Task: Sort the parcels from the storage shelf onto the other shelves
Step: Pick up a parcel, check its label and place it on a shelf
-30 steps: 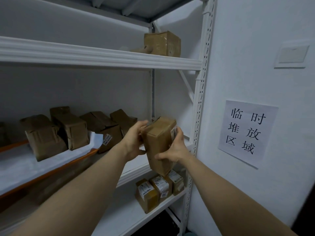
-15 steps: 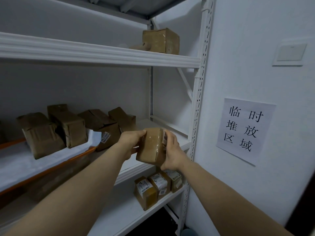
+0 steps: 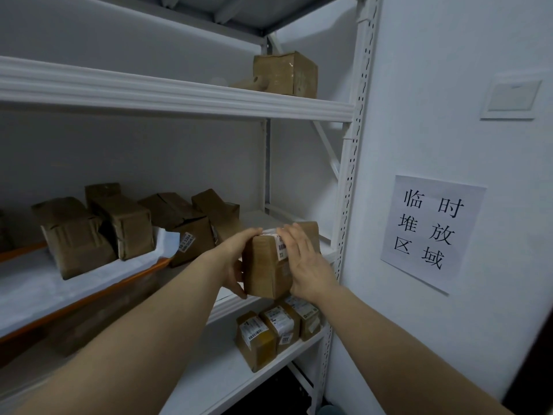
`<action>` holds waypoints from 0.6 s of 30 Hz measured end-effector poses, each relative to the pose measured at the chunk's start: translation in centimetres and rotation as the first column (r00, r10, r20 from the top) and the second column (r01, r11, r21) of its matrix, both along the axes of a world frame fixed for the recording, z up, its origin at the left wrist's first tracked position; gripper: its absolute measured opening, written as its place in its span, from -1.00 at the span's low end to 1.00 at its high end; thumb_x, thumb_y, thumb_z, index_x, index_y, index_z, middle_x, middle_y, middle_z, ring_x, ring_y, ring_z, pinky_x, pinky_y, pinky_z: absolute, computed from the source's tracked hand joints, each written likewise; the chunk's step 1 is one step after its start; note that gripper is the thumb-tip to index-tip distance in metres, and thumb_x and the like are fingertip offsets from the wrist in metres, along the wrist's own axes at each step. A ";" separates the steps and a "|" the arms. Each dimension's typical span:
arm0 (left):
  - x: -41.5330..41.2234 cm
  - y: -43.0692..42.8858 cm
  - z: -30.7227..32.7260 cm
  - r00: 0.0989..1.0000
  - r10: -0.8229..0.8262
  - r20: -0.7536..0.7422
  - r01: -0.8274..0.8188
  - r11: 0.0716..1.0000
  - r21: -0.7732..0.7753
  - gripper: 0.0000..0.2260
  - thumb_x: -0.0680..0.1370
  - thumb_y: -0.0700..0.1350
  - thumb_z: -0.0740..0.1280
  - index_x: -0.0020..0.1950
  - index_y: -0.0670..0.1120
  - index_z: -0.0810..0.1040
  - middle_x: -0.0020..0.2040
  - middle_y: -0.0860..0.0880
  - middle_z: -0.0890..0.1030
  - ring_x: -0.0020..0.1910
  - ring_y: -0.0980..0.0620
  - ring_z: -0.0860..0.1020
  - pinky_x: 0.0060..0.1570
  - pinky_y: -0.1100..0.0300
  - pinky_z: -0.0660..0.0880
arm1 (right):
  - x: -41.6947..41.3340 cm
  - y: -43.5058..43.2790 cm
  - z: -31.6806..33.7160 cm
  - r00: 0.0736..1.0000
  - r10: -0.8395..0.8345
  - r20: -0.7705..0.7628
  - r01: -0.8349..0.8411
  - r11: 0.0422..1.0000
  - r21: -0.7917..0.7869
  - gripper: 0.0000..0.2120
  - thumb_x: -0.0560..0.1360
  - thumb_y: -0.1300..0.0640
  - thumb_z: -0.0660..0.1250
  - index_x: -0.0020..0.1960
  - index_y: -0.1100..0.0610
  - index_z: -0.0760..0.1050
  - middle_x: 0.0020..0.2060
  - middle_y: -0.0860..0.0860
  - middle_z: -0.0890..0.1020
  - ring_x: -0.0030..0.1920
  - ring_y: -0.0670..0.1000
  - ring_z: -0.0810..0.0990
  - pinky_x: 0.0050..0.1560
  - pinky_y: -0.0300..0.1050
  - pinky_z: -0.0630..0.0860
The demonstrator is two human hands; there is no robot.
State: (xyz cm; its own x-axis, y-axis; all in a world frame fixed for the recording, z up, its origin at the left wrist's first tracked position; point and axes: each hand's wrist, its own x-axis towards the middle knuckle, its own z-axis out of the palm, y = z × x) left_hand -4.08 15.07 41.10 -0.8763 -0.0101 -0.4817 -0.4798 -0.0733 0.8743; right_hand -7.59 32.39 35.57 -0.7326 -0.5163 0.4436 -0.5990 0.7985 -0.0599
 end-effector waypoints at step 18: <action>0.4 2.3 -0.3 0.979 -0.157 -0.130 0.147 0.986 -0.081 -0.78 0.40 -0.17 0.31 0.04 -0.10 0.50 0.03 -0.12 0.55 0.04 -0.09 0.49 0.07 0.01 0.38 | -1.3 0.6 0.9 0.419 0.618 0.665 0.659 0.297 -0.691 0.15 -0.06 -0.11 0.68 0.41 -0.01 0.22 0.17 0.15 0.59 0.13 0.23 0.59 0.05 0.34 0.54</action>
State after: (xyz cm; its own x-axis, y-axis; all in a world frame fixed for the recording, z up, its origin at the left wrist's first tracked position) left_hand -3.71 17.34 40.76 -0.9273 0.0985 -0.3611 -0.3571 0.0559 0.9324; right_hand -8.91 33.01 36.50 -0.9244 -0.2833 -0.2554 0.3121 -0.1767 -0.9335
